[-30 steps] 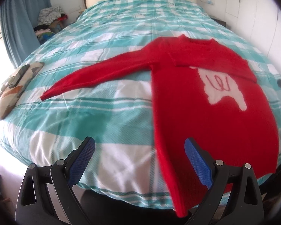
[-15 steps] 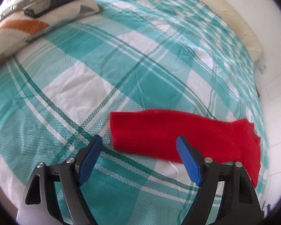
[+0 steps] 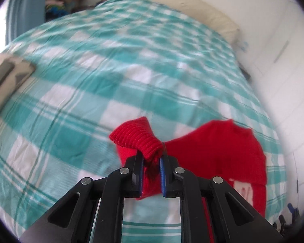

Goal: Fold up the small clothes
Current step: 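Grasp the other sleeve cuff with the left tool, then fold the held sleeve across the sweater body with the left tool, then release the sleeve and grasp the sweater hem with the left tool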

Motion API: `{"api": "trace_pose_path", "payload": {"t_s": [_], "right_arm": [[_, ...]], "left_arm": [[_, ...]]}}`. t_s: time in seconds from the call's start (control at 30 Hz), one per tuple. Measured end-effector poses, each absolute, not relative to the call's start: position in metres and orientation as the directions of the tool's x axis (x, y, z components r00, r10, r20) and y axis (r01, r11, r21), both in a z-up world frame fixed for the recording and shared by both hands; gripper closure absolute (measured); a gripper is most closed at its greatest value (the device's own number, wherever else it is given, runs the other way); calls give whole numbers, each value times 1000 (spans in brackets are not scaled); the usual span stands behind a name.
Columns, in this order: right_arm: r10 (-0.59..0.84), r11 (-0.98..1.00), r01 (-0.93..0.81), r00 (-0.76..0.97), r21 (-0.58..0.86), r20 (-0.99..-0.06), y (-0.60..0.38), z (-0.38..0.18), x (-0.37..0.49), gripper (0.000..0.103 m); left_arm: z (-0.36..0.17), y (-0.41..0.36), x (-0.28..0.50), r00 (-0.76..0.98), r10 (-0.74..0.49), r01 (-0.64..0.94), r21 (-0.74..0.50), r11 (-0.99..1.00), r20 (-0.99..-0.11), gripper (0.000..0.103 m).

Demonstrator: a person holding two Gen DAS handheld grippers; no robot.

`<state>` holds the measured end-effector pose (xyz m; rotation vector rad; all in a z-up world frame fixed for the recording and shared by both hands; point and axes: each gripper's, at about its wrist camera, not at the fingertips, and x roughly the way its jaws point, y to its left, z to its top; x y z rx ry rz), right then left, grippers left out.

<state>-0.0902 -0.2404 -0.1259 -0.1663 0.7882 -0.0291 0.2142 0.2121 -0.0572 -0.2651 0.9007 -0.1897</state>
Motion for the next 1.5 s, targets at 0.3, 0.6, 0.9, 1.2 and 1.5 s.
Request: {"api": "trace_pose_path", "payload": {"t_s": [0.3, 0.6, 0.9, 1.2, 1.5], "right_arm": [[-82, 995, 17, 713, -100, -697, -261, -126, -96, 17], [-104, 994, 87, 693, -59, -714, -289, -134, -109, 17], [-29, 989, 130, 662, 77, -749, -311, -152, -107, 17], [400, 890, -27, 523, 455, -753, -290, -206, -114, 17], [606, 777, -70, 351, 626, -714, -260, -244, -120, 90]], "left_arm": [[1, -14, 230, 506, -497, 466, -262, 845, -705, 92], [-85, -117, 225, 371, -485, 550, -233, 802, -792, 32], [-100, -35, 160, 426, -359, 509, -108, 854, -830, 15], [-164, 83, 40, 378, -275, 261, -183, 948, -884, 17], [-176, 71, -12, 361, -294, 273, -201, 941, -885, 96]]}}
